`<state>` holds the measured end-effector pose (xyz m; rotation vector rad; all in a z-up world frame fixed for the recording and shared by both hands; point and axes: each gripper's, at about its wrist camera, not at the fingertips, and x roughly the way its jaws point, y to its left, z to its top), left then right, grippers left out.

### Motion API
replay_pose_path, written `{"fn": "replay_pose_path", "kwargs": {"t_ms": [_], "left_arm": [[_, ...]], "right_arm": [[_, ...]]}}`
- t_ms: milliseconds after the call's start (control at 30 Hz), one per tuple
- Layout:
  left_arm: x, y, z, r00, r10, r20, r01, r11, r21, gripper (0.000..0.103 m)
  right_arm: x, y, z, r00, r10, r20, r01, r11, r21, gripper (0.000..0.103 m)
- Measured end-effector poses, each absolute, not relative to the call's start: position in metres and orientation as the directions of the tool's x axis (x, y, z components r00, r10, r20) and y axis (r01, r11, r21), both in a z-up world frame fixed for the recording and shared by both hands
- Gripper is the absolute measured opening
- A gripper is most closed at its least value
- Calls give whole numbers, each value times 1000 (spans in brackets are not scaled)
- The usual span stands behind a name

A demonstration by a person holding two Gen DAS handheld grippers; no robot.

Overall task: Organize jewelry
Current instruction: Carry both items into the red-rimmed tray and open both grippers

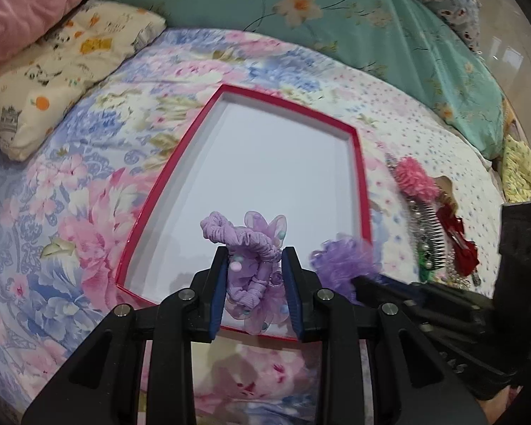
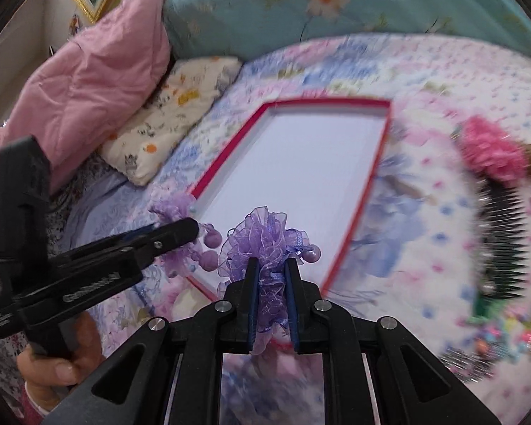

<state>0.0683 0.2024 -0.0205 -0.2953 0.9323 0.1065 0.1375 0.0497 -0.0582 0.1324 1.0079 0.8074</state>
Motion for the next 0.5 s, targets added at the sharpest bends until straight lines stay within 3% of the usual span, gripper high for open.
{"fn": "replay_pose_path", "kwargs": {"t_ms": [200,500], "left_arm": [[74,204,-36,563,-49,-825,-223,952,-209,28],[61,177,-51,506,-100,-857,-167,963,-211,28]], "right_arm": [[142,56,-90,188,624,-758,-544,709,449,13],[133,1,-82,210,560,-802,-520,758,393,13]]}}
